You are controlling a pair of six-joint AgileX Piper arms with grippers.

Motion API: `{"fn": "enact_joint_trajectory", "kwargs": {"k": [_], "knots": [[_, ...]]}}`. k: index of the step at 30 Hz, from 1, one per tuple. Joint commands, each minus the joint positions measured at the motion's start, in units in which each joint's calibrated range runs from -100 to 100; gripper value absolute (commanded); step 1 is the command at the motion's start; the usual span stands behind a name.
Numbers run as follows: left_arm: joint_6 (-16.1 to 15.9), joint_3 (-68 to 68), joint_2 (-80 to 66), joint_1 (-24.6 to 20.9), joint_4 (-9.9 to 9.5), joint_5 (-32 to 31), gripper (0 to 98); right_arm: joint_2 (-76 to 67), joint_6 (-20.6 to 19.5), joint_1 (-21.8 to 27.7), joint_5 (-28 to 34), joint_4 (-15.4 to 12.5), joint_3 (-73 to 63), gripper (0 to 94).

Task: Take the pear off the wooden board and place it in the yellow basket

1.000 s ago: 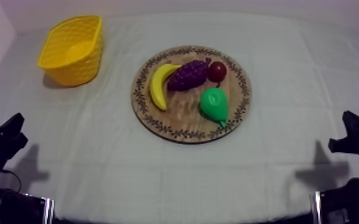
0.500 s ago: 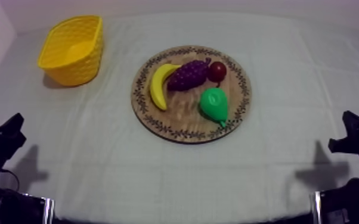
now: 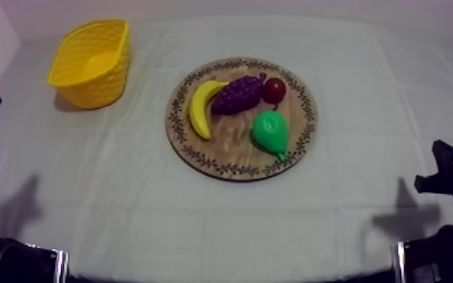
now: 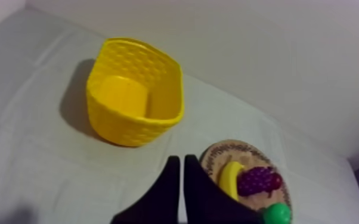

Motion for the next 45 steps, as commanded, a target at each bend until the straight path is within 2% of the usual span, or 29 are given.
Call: {"fn": "enact_joint_trajectory", "kwargs": {"k": [1,8,12,21,28,37,41,45], "knots": [[1.68,-12.85,9.31,1.86,-0.13,4.58,0.1,0.01,0.01,0.01,0.01,0.00,0.03,0.3],[8.10,-28.42,25.33,9.60,-1.73,13.77,0.1,0.01,0.00,0.01,0.01,0.00,0.03,0.3],[11.80,-34.91,34.26,15.36,-3.42,16.09,0.1,0.01,0.00,0.01,0.01,0.00,0.03,0.3],[17.60,-52.18,53.85,26.76,-5.57,21.69,0.1,0.01,0.01,0.01,0.01,0.00,0.03,0.3],[19.74,-62.52,68.61,32.14,-5.13,24.74,0.1,0.01,0.01,0.01,0.01,0.00,0.03,0.3],[19.32,-66.53,83.81,35.55,-3.93,20.76,0.6,0.01,0.00,0.01,0.01,0.00,0.03,0.3],[19.33,-65.98,88.21,35.94,-3.58,18.84,12.0,0.01,0.00,0.01,0.01,0.00,0.03,0.3],[18.89,-66.72,91.47,35.89,-3.22,18.14,41.9,0.01,0.00,0.01,0.01,0.00,0.03,0.3]]}}
